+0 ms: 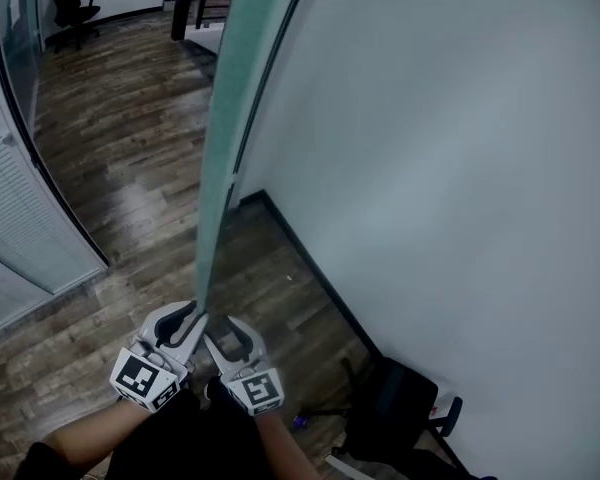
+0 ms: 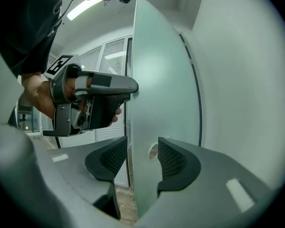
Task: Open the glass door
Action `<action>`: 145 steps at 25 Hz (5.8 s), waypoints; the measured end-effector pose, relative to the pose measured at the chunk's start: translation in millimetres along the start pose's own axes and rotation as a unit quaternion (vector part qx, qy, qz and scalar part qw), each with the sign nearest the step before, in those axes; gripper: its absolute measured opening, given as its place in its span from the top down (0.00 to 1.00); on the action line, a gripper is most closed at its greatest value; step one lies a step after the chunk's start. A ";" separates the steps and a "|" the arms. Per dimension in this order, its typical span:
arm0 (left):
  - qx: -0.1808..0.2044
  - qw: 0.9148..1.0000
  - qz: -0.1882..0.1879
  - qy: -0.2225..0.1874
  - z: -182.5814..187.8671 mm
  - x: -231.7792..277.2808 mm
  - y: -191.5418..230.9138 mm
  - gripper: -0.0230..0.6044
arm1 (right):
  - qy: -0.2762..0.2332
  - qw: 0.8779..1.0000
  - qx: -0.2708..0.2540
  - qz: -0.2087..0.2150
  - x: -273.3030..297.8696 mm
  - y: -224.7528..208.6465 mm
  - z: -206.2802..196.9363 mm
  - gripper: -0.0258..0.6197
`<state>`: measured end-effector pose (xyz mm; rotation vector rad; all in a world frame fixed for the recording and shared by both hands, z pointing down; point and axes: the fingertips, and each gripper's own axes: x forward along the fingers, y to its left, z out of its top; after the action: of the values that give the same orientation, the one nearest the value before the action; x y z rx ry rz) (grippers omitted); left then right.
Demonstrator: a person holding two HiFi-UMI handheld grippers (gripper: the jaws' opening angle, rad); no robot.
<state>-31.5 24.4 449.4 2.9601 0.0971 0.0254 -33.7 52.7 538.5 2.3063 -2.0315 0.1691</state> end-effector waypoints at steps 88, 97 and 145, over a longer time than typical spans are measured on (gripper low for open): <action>-0.061 0.978 -0.194 0.048 -68.9 289.5 -219.4 0.96 | -0.036 0.975 0.022 -0.216 -214.3 -359.3 -3.3 0.86; -0.048 0.970 -0.227 0.070 -83.1 332.4 -215.8 0.96 | -0.057 0.972 0.016 -0.227 -222.9 -396.6 -16.3 0.85; -0.056 0.998 0.018 0.010 -78.0 427.4 -213.7 0.96 | -0.049 0.992 0.008 -0.115 -232.3 -554.4 -2.0 0.85</action>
<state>379.6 276.6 492.5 2.8496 0.0426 0.0619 487.2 352.4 525.4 2.5819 -1.7907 0.0615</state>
